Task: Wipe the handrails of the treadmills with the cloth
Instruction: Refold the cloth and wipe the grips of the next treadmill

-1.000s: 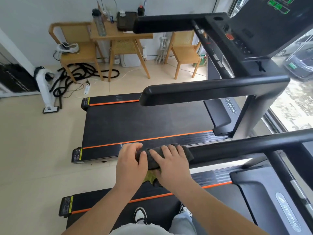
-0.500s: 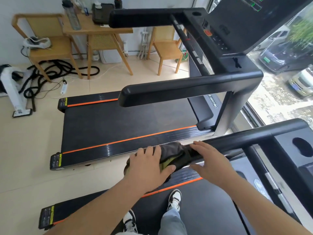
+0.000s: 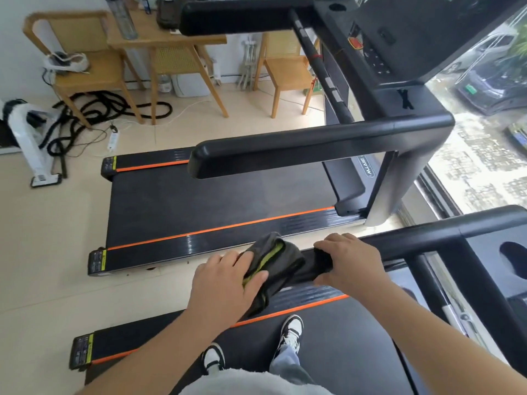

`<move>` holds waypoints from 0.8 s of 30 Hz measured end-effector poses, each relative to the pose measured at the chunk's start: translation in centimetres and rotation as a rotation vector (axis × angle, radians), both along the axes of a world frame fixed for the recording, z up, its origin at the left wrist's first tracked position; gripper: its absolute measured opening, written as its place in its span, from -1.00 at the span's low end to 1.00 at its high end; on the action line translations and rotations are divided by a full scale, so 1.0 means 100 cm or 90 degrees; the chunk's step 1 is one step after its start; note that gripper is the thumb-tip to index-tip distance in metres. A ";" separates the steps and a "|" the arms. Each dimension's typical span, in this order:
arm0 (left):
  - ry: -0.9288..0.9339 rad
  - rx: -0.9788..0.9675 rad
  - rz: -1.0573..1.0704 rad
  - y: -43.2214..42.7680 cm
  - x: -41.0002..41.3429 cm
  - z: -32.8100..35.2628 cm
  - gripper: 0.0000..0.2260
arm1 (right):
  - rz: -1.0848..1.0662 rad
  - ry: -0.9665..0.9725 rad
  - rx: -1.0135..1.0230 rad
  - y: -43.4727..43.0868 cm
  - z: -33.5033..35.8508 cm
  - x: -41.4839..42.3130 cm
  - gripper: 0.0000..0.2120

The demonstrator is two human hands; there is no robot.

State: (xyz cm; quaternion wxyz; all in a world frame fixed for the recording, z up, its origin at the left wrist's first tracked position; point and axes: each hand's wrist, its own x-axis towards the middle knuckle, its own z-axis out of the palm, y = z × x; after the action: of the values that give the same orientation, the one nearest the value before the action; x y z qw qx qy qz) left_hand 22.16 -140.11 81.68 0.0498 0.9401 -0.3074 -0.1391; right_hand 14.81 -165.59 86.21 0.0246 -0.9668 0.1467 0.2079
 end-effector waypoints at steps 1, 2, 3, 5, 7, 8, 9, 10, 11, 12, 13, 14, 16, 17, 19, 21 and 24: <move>0.047 -0.008 0.026 -0.010 0.009 0.002 -0.49 | -0.005 0.018 -0.001 0.000 0.001 0.002 -0.36; 0.114 -0.011 0.053 -0.023 0.024 -0.001 -0.49 | -0.008 0.032 -0.002 0.002 0.003 0.006 -0.38; 0.214 -0.004 0.072 -0.035 0.040 -0.003 -0.49 | -0.012 0.043 -0.005 0.002 0.004 0.009 -0.39; 0.411 0.045 0.109 -0.054 0.064 -0.004 -0.43 | -0.019 0.059 -0.008 0.003 0.006 0.013 -0.41; 0.448 0.050 0.104 -0.057 0.067 -0.006 -0.40 | -0.028 0.057 -0.010 0.004 0.006 0.013 -0.38; 0.419 0.041 0.077 -0.050 0.061 -0.005 -0.41 | -0.032 0.054 -0.009 0.004 0.005 0.012 -0.36; 0.370 0.025 0.062 -0.039 0.052 -0.006 -0.40 | -0.036 0.047 -0.008 0.004 0.005 0.010 -0.34; 0.305 -0.005 0.064 -0.025 0.043 -0.006 -0.40 | -0.039 0.040 -0.008 0.004 0.005 0.009 -0.31; 0.229 -0.041 0.074 -0.009 0.032 -0.005 -0.40 | -0.042 0.035 -0.010 0.005 0.005 0.008 -0.29; 0.165 -0.074 0.081 0.007 0.022 -0.005 -0.42 | -0.043 0.031 -0.011 0.005 0.005 0.008 -0.28; 0.114 -0.091 0.090 0.020 0.014 -0.008 -0.44 | -0.044 0.029 -0.012 0.005 0.005 0.007 -0.27; 0.086 -0.105 0.100 0.028 0.009 -0.010 -0.47 | -0.044 0.028 -0.012 0.006 0.005 0.007 -0.27; 0.107 -0.110 0.119 0.028 0.014 -0.015 -0.51 | -0.049 0.034 -0.013 0.006 0.007 0.007 -0.27; 0.154 -0.099 0.130 0.021 0.025 -0.016 -0.53 | -0.054 0.032 -0.010 0.007 0.008 0.007 -0.28; 0.310 -0.047 0.131 -0.001 0.056 -0.019 -0.54 | -0.058 0.024 -0.009 0.008 0.008 0.007 -0.30; 0.417 0.019 0.116 -0.022 0.076 -0.021 -0.46 | -0.059 0.023 -0.010 0.008 0.007 0.008 -0.31; 0.326 0.039 0.084 -0.032 0.060 -0.021 -0.44 | -0.060 0.014 0.003 0.005 0.004 0.005 -0.28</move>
State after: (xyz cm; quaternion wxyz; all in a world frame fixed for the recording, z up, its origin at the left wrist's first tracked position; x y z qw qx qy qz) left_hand 28.15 -143.26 79.57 0.1063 0.8935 -0.2182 -0.3779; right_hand 15.28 -165.13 86.59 0.0346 -0.9564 0.1918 0.2177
